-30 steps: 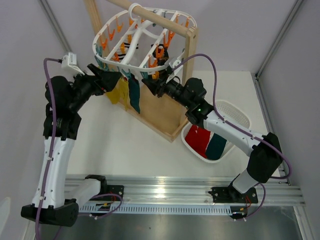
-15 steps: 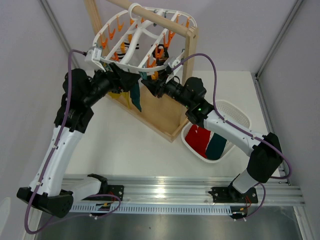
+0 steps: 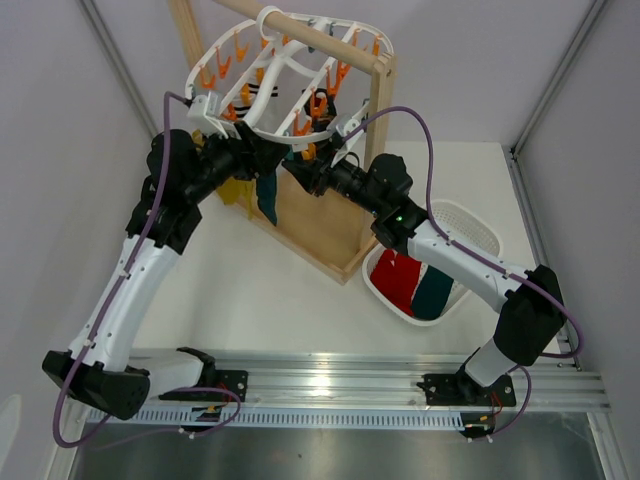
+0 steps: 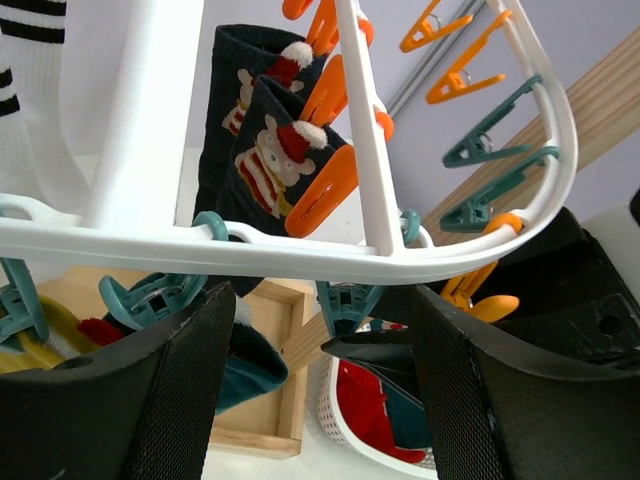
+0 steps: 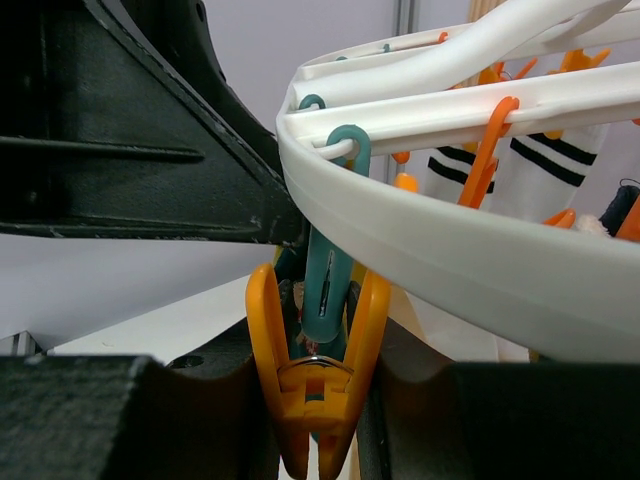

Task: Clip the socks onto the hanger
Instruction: Open the clamp at the hanger.

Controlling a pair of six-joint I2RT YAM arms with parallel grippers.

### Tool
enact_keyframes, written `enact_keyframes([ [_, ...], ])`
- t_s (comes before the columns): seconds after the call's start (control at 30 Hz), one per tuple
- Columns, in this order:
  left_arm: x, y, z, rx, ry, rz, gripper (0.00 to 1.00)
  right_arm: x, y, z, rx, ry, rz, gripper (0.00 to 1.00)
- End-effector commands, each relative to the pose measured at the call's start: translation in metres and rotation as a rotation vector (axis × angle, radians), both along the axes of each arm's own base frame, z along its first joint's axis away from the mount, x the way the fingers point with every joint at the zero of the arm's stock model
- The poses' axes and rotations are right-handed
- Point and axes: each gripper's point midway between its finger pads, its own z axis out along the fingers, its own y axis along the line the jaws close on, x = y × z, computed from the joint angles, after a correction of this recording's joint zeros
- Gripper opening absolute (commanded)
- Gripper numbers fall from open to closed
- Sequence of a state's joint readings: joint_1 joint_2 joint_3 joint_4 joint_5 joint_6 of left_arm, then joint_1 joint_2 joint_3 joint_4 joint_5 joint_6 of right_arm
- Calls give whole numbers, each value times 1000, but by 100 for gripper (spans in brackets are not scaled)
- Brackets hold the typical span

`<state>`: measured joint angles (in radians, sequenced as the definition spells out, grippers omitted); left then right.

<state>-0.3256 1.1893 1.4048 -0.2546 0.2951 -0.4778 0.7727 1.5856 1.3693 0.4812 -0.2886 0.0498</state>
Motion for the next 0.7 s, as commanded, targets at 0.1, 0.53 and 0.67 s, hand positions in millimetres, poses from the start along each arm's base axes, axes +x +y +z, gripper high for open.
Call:
enact_keyframes([
  [0.1, 5, -7, 26, -3, -100, -17, 71, -9, 3, 29, 47, -55, 37, 0],
  [0.53, 5, -18, 35, -19, -162, -58, 68, -8, 4, 28, 46, -54, 39, 0],
  [0.67, 7, -19, 35, -26, -161, -56, 66, -8, 5, 28, 46, -55, 38, 0],
])
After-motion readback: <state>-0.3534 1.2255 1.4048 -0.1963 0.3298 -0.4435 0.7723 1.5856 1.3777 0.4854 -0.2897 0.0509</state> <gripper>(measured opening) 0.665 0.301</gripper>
